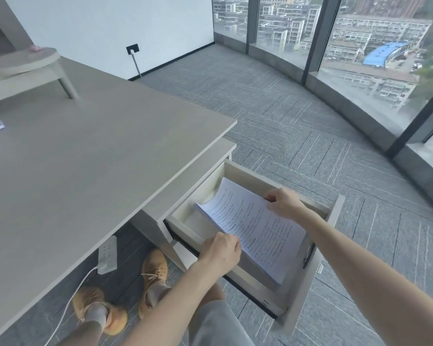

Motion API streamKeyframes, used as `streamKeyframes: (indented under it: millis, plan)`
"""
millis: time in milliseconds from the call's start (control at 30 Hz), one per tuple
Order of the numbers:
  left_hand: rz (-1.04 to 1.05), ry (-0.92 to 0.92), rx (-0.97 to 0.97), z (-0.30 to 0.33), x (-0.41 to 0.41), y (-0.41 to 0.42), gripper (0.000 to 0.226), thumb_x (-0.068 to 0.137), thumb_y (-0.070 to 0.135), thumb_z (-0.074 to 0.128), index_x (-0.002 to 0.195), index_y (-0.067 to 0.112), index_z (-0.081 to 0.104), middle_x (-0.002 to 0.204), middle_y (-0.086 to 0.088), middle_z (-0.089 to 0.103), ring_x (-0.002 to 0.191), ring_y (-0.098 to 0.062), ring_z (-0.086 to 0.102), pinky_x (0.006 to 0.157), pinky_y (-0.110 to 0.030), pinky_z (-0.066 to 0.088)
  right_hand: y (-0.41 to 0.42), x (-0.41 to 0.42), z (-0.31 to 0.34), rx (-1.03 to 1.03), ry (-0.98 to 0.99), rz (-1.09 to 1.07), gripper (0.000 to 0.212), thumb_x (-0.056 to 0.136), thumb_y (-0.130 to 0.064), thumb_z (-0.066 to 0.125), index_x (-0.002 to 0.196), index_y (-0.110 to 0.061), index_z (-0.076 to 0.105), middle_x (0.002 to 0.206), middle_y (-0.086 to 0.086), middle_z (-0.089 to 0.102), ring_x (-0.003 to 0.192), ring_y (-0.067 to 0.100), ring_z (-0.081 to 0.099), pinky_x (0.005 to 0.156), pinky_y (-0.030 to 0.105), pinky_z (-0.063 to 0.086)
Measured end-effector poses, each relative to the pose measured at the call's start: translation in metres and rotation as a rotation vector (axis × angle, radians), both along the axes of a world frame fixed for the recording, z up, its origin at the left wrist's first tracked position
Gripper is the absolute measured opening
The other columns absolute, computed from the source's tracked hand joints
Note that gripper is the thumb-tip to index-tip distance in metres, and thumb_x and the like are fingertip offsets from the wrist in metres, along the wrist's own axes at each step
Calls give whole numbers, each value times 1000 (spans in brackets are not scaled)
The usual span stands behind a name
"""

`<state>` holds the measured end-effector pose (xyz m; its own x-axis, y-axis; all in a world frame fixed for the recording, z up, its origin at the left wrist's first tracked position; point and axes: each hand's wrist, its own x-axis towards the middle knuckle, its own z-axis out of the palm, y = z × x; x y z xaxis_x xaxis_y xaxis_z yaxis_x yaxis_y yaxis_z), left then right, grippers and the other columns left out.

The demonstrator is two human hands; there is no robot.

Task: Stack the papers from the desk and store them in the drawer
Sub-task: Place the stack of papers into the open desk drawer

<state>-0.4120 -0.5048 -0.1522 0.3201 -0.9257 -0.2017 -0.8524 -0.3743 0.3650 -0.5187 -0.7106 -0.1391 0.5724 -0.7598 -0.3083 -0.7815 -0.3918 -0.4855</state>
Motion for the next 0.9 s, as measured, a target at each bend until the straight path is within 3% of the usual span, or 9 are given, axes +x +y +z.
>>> streamKeyframes:
  millis: [100,300,467,533,600,700,833,900]
  plan:
    - [-19,-48,33,-4,1,-3,32,98,29,44,84,9,64,81,-9,70,69,-28,63,66,-37,55,-2,-2,-6,-41,-6,20,37,84,-3,52,111,-15,73,104,4,73,94,20,63,74,27,44]
    - [-88,-72,182,-5,3,-9,31,98,32,39,83,11,56,90,-12,69,82,-31,66,71,-37,50,-4,-6,-15,-90,4,21,39,88,-6,50,121,-15,68,117,9,72,111,29,64,87,33,50]
    - [-171,-91,322,-3,4,-17,30,99,31,37,91,10,56,105,-15,68,96,-34,65,69,-35,44,-4,-7,-16,-10,141,80,53,94,-22,57,145,-10,49,145,11,56,135,30,50,106,35,41]
    - [-186,-108,357,-1,4,-19,32,100,30,36,96,8,60,107,-15,68,98,-34,65,70,-35,43,-3,-8,-16,-35,181,106,48,94,-25,59,138,-7,50,137,14,59,131,33,52,98,37,43]
    - [-197,-118,367,2,3,-18,31,100,29,36,96,8,59,107,-15,68,99,-34,64,72,-36,43,-2,-10,-17,-78,178,124,32,93,-26,59,117,-5,55,120,15,63,119,33,56,84,36,42]
    - [-190,-124,324,5,4,-15,27,100,28,39,90,10,55,104,-16,68,95,-35,65,71,-36,45,2,-14,-10,-119,132,119,20,94,-24,58,94,-9,45,99,9,55,109,30,57,75,31,32]
    - [-138,-160,242,17,11,-8,26,99,29,42,98,8,58,104,-14,69,96,-33,64,76,-39,48,12,-24,2,-111,95,78,14,94,-24,57,93,-13,47,97,5,53,94,25,51,75,29,32]
    - [-113,-173,193,27,16,-6,29,98,28,42,109,9,61,107,-12,69,97,-31,65,78,-39,49,18,-31,7,-105,58,68,19,93,-25,56,109,-14,59,109,8,63,104,27,57,79,30,38]
